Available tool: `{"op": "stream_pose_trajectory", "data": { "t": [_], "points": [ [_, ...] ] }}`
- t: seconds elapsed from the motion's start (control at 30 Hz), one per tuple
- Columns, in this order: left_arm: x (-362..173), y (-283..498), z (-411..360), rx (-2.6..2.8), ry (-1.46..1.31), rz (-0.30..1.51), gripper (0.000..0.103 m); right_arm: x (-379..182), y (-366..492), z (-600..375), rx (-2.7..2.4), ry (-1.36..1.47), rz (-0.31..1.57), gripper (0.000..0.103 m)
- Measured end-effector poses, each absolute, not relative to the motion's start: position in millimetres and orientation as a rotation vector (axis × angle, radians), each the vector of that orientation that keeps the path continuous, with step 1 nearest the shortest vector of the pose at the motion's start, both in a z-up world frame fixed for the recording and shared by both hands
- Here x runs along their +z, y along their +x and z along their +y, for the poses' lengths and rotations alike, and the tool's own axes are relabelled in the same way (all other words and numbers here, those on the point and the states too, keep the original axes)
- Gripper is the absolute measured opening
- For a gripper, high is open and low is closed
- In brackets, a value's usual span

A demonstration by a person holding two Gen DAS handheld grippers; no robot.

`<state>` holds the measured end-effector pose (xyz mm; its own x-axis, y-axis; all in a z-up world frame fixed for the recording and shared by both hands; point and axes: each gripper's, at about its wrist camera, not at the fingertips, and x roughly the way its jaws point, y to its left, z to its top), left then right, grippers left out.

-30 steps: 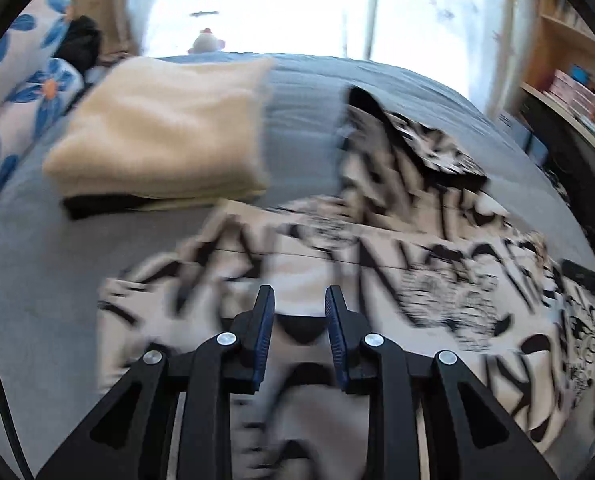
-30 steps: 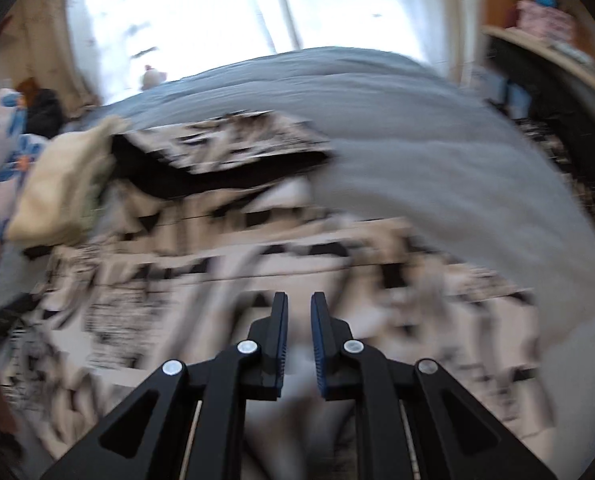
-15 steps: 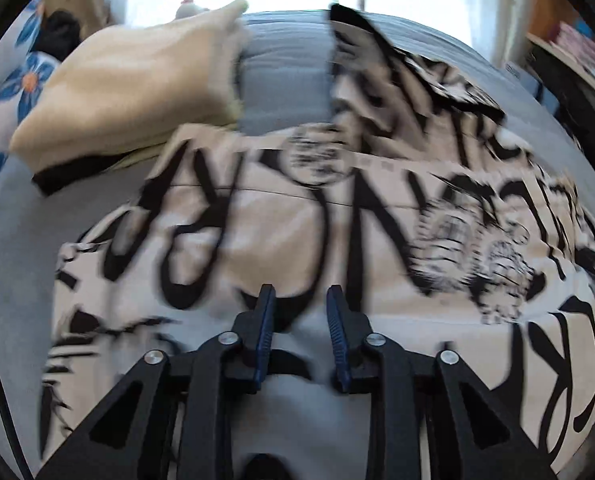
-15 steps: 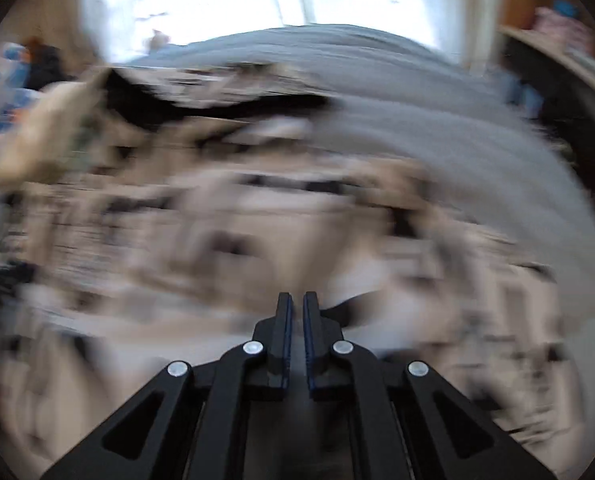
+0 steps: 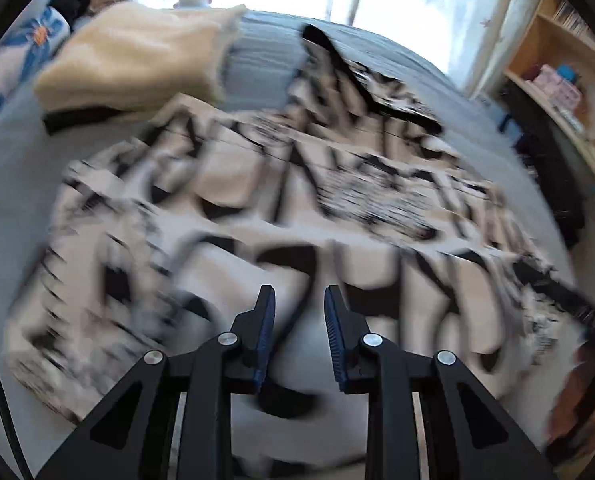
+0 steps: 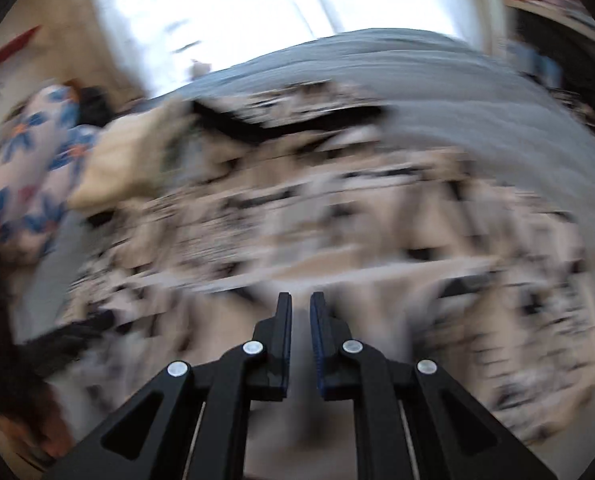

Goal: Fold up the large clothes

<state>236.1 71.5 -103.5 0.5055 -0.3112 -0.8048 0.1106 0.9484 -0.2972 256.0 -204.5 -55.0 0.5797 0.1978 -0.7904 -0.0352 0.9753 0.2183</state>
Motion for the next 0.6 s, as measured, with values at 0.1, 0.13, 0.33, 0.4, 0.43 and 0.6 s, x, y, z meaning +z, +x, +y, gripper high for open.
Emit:
{"op": "stream_pose_trajectory", "data": {
  "t": [0.1, 0.13, 0.33, 0.4, 0.43, 0.6],
  "points": [
    [-119.0, 229.1, 51.5, -0.239, -0.213, 1.056, 0.023, -75.1, 254.2, -166.3, 0.214, 0.144, 1.001, 0.011],
    [-124.2, 227.0, 52.8, -0.225, -0.195, 1.058, 0.023, -83.0, 254.6, -164.1, 0.204, 0.110, 1.009, 0.008],
    [-127.7, 216.4, 112.9, -0.059, -0.102, 0.996, 0.023, -83.2, 235.3, -235.5, 0.064, 0.066, 0.972, 0.003],
    [-130.7, 216.7, 136.3, 0.007, -0.093, 0.995, 0.023, -82.1, 222.3, -271.2, -0.096, -0.009, 0.963, 0.004],
    [-132.1, 213.5, 152.8, 0.025, -0.116, 0.992, 0.023, -81.5, 216.9, -290.2, -0.159, -0.015, 0.959, 0.004],
    [-126.8, 201.5, 183.9, 0.042, -0.189, 0.962, 0.023, -70.6, 180.4, -399.3, -0.257, 0.246, 0.906, 0.000]
  ]
}}
